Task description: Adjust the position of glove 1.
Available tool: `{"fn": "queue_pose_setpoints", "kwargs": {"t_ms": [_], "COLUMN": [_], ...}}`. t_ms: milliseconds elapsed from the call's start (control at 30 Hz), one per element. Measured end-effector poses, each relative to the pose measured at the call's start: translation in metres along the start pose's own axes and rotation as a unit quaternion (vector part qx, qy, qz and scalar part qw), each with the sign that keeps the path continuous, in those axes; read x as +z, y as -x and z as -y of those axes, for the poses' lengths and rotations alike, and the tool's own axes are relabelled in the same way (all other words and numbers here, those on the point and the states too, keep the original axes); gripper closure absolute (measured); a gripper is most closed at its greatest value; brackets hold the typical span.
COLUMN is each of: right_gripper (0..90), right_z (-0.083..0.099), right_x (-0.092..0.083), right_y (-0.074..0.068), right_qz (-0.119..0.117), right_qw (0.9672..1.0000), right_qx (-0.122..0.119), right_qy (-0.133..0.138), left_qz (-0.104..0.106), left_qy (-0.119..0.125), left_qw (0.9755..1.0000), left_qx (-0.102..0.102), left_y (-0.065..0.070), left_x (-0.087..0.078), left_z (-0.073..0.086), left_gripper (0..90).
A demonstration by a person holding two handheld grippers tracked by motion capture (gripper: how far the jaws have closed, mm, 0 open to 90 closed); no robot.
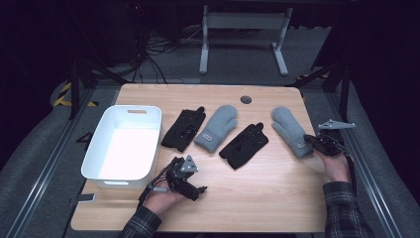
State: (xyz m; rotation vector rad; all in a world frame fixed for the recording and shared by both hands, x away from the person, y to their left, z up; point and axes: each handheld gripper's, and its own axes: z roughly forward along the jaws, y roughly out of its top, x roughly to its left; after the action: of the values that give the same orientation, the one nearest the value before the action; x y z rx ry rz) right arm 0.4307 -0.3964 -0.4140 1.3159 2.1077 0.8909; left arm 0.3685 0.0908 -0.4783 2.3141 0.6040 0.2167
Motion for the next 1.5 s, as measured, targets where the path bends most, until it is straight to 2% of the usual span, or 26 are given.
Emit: {"fn": "queue_pose_setpoints", "kwargs": {"t_ms": [67,100,167,300,633,900,1033,1233,1500], "right_gripper": [90.0,90.0,90.0,90.0,90.0,90.0,90.0,90.0,90.0], "right_z": [0.001,0.002,0.004,0.006,0.017,0.02,0.023,0.026,0.031], "right_x": [0.002,0.008,0.011,0.011,-0.001,-0.008,-0.013,-0.017,-0.023], "right_y": [0.002,0.005,0.007,0.007,-0.009,-0.03,-0.047,-0.062,-0.088], "right_qz": [0.001,0.001,-0.003,-0.01,-0.04,-0.064,-0.083,-0.098,-0.135], "right_qw": [1.0,0.9999,0.9998,0.9996,0.9984,0.9961,0.9937,0.9914,0.9856], "right_qx": [0.002,0.001,0.001,0.003,-0.021,-0.043,-0.06,-0.073,-0.09], "right_qy": [0.0,-0.014,-0.021,-0.026,-0.035,-0.042,-0.045,-0.048,-0.048], "left_qz": [0.0,0.0,0.001,-0.001,0.001,0.0,0.0,-0.001,-0.001], "left_qy": [0.0,0.0,0.0,0.0,0.0,0.0,0.0,0.0,0.0], "left_qw": [1.0,1.0,1.0,1.0,1.0,1.0,1.0,1.0,1.0], "left_qx": [0.0,0.0,-0.001,0.0,-0.001,-0.001,-0.001,-0.001,-0.001], "left_y": [0.0,0.0,0.0,0.0,0.0,0.0,0.0,0.0,0.0], "left_x": [0.0,0.0,0.0,0.0,0.0,0.0,0.0,0.0,0.0], "left_z": [0.0,0.0,0.0,0.0,0.0,0.0,0.0,0.0,0.0], "left_gripper": [0.4,0.5,0.5,0.5,0.5,0.5,0.6,0.5,0.6]}}
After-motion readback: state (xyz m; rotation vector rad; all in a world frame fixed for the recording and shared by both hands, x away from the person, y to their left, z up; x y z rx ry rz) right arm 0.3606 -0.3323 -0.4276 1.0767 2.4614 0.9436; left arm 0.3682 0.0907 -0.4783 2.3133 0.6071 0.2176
